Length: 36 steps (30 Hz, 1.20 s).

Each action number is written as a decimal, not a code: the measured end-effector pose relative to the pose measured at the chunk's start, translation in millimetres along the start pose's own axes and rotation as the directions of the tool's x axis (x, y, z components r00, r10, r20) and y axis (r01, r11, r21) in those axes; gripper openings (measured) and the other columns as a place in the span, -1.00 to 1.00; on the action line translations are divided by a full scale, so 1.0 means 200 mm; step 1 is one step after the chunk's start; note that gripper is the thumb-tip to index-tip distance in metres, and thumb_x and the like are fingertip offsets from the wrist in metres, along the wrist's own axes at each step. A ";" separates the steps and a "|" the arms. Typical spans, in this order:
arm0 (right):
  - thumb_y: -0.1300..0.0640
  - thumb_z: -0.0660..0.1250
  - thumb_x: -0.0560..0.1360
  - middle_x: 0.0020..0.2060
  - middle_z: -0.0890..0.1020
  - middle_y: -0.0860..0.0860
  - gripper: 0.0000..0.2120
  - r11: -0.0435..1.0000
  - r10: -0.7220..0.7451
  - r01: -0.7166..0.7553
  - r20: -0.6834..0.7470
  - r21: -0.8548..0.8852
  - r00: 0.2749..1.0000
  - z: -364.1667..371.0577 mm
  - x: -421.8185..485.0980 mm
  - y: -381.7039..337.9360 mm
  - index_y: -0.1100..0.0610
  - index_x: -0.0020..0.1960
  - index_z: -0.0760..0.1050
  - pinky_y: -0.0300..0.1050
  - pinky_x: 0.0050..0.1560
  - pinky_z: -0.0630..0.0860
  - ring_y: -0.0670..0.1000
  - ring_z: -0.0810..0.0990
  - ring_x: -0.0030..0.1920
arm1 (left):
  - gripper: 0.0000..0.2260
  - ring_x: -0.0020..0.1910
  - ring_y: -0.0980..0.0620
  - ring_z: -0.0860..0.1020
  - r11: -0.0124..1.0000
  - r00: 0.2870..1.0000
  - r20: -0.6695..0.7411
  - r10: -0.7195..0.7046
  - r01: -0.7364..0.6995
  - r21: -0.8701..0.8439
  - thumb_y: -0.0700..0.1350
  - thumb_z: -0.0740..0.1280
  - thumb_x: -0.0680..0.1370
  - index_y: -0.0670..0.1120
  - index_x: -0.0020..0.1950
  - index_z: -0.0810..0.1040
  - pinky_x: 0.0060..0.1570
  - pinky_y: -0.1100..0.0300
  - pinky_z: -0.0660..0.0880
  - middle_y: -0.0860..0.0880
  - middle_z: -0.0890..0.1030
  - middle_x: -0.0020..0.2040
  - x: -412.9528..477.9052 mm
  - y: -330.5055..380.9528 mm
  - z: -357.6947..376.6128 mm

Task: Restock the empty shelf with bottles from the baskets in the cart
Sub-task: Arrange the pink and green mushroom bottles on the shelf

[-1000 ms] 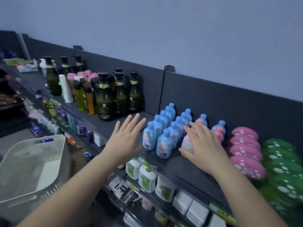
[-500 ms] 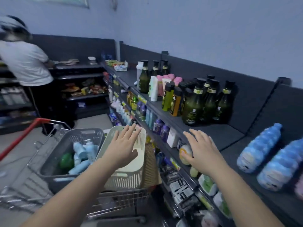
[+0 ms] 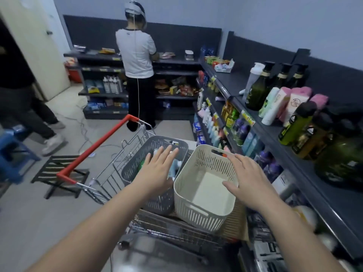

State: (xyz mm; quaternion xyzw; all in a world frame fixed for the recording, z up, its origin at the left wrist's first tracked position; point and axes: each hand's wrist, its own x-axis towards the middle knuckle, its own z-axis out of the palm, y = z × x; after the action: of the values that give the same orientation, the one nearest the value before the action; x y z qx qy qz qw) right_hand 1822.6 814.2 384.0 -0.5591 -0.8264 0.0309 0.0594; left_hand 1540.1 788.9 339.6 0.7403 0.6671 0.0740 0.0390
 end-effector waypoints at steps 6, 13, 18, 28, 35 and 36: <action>-0.20 0.22 0.56 0.58 0.04 -0.04 -0.26 0.993 -0.117 0.115 0.068 0.032 0.991 0.14 0.34 0.03 -0.02 0.59 -0.03 0.06 0.56 -0.03 0.03 -0.05 0.57 | -0.21 0.58 -0.01 -0.21 0.993 0.993 0.026 -0.119 0.118 0.017 0.06 0.26 0.58 0.12 0.59 -0.25 0.54 -0.12 -0.13 0.07 -0.20 0.61 0.17 -0.10 0.08; -0.19 0.23 0.55 0.56 0.07 -0.01 -0.27 0.955 -0.298 0.293 0.140 0.053 0.944 0.27 0.69 0.04 -0.01 0.59 -0.02 0.10 0.56 0.00 0.06 -0.01 0.57 | -0.22 0.58 -0.02 -0.20 0.962 0.961 0.052 -0.271 0.272 -0.010 0.05 0.28 0.56 0.19 0.58 -0.21 0.54 -0.13 -0.11 0.08 -0.18 0.61 0.28 -0.19 0.17; -0.21 0.23 0.56 0.58 0.00 0.04 -0.25 0.940 -0.340 0.335 0.187 0.061 0.922 0.38 0.85 0.00 -0.04 0.60 -0.05 0.15 0.56 -0.01 0.11 -0.05 0.58 | -0.19 0.58 -0.02 -0.19 0.934 0.932 0.070 -0.356 0.357 -0.007 0.04 0.31 0.54 0.17 0.58 -0.20 0.54 -0.12 -0.09 0.08 -0.17 0.61 0.30 -0.26 0.25; -0.14 0.25 0.56 0.58 0.00 0.00 -0.25 0.939 -0.343 0.329 0.289 0.099 0.894 0.58 1.03 -0.12 -0.03 0.60 -0.07 0.13 0.56 -0.01 0.06 -0.04 0.58 | -0.19 0.58 0.00 -0.19 0.924 0.909 0.174 -0.379 0.383 0.008 0.06 0.30 0.56 0.10 0.59 -0.22 0.54 -0.06 -0.16 0.07 -0.18 0.61 0.44 -0.50 0.39; -0.16 0.21 0.59 0.59 0.01 0.00 -0.28 0.962 -0.272 0.261 0.386 0.081 0.881 0.73 1.16 -0.28 0.00 0.60 -0.06 0.07 0.56 -0.09 0.03 -0.04 0.58 | -0.17 0.59 0.01 -0.14 0.941 0.912 0.273 -0.307 0.334 -0.057 0.08 0.33 0.54 0.06 0.60 -0.18 0.56 0.00 -0.10 0.04 -0.14 0.61 0.65 -0.83 0.53; -0.16 0.21 0.59 0.59 0.02 0.00 -0.28 0.966 -0.257 0.245 0.391 0.081 0.884 0.75 1.19 -0.31 0.00 0.60 -0.05 0.05 0.55 -0.09 0.03 -0.03 0.58 | -0.18 0.59 0.01 -0.13 0.946 0.914 0.288 -0.285 0.317 -0.069 0.05 0.32 0.55 0.05 0.60 -0.18 0.56 0.01 -0.09 0.04 -0.14 0.61 0.68 -0.87 0.55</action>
State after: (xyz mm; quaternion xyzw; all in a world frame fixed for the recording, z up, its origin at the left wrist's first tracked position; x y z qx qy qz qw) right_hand 1658.8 1014.1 257.8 -0.4284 -0.8860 0.1480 -0.0981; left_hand 1400.2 947.5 212.7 0.6281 0.7561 0.0020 0.1840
